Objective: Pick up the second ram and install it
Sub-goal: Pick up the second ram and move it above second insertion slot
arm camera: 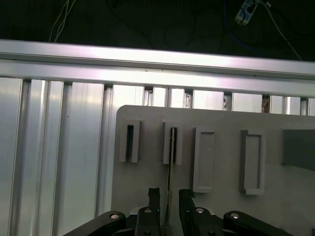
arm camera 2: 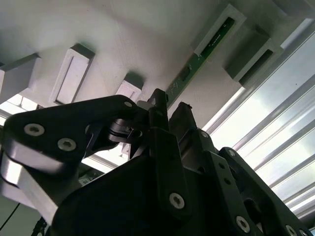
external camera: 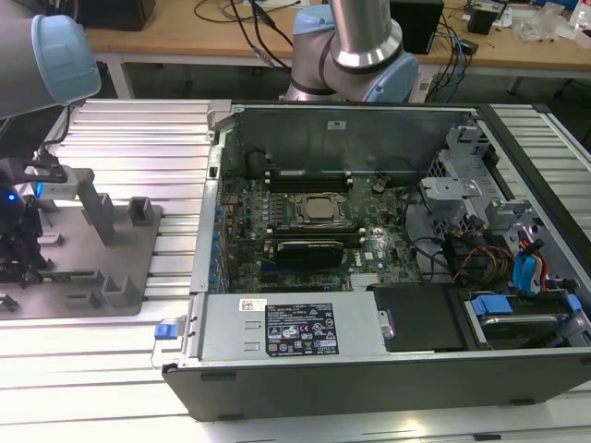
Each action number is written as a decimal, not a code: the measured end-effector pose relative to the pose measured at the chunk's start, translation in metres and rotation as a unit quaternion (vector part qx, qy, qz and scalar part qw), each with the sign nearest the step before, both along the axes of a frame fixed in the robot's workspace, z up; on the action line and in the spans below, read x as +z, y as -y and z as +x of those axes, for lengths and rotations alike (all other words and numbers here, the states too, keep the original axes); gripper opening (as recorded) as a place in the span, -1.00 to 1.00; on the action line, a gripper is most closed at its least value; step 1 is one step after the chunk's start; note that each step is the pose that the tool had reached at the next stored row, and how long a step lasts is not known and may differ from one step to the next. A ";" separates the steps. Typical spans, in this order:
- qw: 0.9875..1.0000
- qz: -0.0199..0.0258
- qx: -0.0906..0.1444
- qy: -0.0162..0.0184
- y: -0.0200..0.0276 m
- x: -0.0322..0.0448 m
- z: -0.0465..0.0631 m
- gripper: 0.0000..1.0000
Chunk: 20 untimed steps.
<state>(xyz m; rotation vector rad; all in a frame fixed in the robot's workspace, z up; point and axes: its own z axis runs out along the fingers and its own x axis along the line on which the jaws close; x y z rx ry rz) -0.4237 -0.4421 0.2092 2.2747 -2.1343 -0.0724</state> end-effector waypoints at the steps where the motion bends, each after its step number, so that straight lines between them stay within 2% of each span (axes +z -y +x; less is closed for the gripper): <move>1: 1.000 0.000 0.000 0.000 0.0000 0.0001 0.000 -0.44; 8: 1.000 0.000 0.000 0.000 0.0000 0.0003 0.000 -0.44; 9: 1.000 0.000 0.000 0.000 0.0000 0.0002 0.000 -0.47; 10: 1.000 0.000 0.000 0.000 0.0000 0.0003 0.000 -0.62; 20: 1.000 0.000 0.000 0.000 0.0000 0.0019 0.000 -0.62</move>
